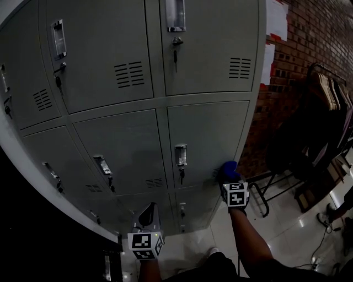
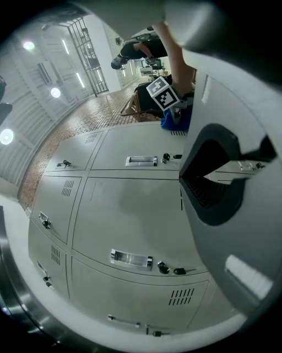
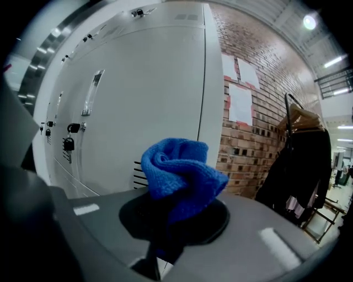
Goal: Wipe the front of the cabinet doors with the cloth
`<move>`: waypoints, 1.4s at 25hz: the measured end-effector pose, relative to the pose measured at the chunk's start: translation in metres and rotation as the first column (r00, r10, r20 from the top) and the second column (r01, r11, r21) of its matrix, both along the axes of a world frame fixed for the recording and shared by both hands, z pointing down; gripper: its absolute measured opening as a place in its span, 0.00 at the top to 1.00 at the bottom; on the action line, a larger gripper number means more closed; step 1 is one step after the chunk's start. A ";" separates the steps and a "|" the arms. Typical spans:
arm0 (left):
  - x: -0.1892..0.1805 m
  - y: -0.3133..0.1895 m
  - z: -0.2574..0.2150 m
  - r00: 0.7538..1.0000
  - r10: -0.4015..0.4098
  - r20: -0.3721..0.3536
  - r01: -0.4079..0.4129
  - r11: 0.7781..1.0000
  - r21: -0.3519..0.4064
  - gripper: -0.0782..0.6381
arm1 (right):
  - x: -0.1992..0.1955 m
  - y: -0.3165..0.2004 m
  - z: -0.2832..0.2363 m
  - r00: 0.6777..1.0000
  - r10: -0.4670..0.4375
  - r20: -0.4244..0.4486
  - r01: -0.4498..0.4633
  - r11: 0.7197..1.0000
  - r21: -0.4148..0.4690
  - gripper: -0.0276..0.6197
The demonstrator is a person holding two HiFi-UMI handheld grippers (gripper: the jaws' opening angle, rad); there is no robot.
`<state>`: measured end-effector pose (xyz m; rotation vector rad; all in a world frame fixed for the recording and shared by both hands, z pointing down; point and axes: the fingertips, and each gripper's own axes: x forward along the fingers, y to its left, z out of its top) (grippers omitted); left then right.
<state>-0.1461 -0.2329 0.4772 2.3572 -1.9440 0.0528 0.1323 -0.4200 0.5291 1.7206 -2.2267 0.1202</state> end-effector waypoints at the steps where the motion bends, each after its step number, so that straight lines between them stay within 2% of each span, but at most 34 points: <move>1: 0.002 0.000 0.000 1.000 0.004 0.001 -0.004 1.000 0.000 0.87 | -0.004 0.001 0.000 1.000 -0.009 0.002 0.009 1.000 -0.001 0.87; 5: 0.004 0.000 -0.002 1.000 0.013 -0.007 -0.013 1.000 0.004 0.87 | -0.022 0.004 -0.001 1.000 -0.024 0.018 0.024 1.000 0.000 0.87; 10: -0.002 0.004 -0.005 1.000 0.000 -0.008 0.000 1.000 0.012 0.87 | -0.062 0.013 -0.003 0.995 -0.099 0.025 0.100 0.995 -0.001 0.87; 16: -0.015 0.011 -0.006 0.999 -0.029 -0.016 0.029 0.999 0.017 0.87 | -0.121 0.026 -0.006 0.976 -0.218 0.017 0.218 0.976 0.001 0.87; 21: -0.030 0.019 -0.007 0.998 -0.065 -0.015 0.065 0.998 0.021 0.87 | -0.153 0.034 -0.008 0.958 -0.287 0.016 0.287 0.958 -0.005 0.87; 29: -0.043 0.028 -0.008 0.995 -0.101 -0.014 0.102 0.995 0.023 0.87 | -0.190 0.042 -0.009 0.933 -0.359 0.006 0.359 0.933 -0.002 0.87; 35: -0.046 0.031 -0.010 0.994 -0.111 -0.014 0.111 0.993 0.025 0.87 | -0.194 0.046 -0.008 0.923 -0.384 0.002 0.384 0.923 -0.003 0.87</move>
